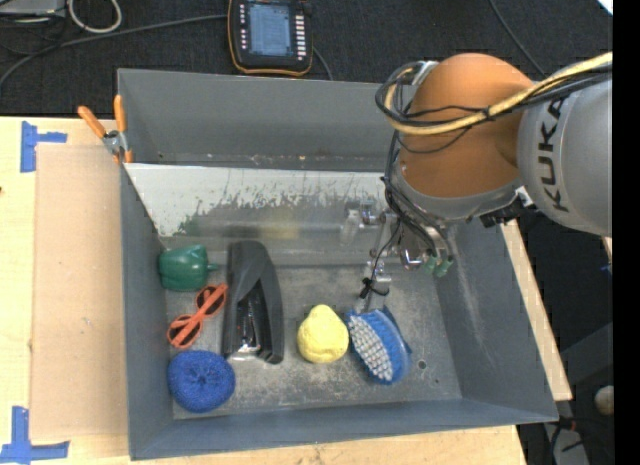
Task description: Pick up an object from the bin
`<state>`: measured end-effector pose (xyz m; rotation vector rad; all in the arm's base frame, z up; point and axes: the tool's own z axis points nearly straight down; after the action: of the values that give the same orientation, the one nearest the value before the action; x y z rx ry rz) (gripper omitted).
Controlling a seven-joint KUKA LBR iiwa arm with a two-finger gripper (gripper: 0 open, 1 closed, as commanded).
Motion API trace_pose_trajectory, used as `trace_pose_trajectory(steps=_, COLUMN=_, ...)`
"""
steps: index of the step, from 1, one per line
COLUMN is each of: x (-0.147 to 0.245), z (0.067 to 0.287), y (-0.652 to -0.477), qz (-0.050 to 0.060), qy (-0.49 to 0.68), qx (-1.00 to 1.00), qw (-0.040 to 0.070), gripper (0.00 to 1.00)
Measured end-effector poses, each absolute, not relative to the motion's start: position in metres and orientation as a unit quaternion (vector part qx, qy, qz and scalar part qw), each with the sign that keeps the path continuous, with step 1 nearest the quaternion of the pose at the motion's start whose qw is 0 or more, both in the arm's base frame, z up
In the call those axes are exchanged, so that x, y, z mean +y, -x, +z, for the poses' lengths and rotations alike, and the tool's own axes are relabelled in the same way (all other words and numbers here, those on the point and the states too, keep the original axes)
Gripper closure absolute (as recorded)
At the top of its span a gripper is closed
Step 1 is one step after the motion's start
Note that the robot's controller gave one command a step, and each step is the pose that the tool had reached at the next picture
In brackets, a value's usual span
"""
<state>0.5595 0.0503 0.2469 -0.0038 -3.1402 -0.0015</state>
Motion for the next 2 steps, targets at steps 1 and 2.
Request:
trace_pose_trajectory(steps=1, x=0.050, z=0.247, y=-0.560, qz=0.000, qy=0.001, qx=-1.000, qw=0.001, gripper=0.00)
trace_pose_trajectory(steps=2, x=0.121, z=0.155, y=-0.575, qz=-0.001, qy=-0.027, qx=-1.000, qw=0.004, gripper=0.00)
